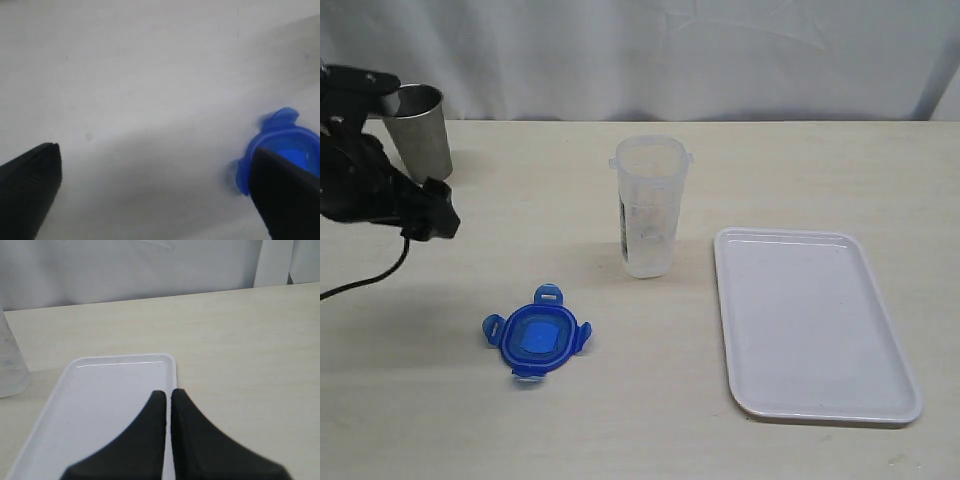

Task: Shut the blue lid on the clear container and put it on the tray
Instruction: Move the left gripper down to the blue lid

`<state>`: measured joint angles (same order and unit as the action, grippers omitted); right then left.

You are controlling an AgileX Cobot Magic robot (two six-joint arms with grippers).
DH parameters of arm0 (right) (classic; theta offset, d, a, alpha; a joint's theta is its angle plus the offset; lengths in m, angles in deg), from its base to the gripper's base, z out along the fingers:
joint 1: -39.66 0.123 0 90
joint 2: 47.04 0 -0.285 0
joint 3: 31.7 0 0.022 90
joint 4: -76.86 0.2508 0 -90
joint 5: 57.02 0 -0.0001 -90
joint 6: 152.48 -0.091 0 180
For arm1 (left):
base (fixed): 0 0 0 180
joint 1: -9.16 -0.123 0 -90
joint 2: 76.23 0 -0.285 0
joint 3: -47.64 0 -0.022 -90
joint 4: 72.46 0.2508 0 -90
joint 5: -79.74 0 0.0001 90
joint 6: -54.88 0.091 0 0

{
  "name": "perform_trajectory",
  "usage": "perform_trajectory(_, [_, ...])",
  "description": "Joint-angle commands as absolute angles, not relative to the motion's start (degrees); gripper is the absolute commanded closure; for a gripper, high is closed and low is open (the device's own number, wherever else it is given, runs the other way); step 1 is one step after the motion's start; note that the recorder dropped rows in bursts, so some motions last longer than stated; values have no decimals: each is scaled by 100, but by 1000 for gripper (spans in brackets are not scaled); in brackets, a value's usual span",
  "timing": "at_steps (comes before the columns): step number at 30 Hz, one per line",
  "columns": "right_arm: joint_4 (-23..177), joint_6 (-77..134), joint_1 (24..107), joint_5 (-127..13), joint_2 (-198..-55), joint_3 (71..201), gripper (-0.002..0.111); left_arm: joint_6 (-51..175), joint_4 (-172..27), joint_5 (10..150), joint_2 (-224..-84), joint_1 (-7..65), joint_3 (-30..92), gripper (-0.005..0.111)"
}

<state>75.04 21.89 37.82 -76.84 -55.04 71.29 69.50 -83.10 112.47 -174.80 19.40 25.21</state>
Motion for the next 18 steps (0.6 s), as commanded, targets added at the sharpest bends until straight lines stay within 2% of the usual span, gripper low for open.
perform_trajectory(1, [7509,2154,3778,-7670,-5482,7109,104,6104,-8416,11733,-17941,1987,2496,2])
perform_trajectory(18, [7509,2154,3778,-7670,-5482,7109,104,6141,-8472,11305,-18067,1987,2496,2])
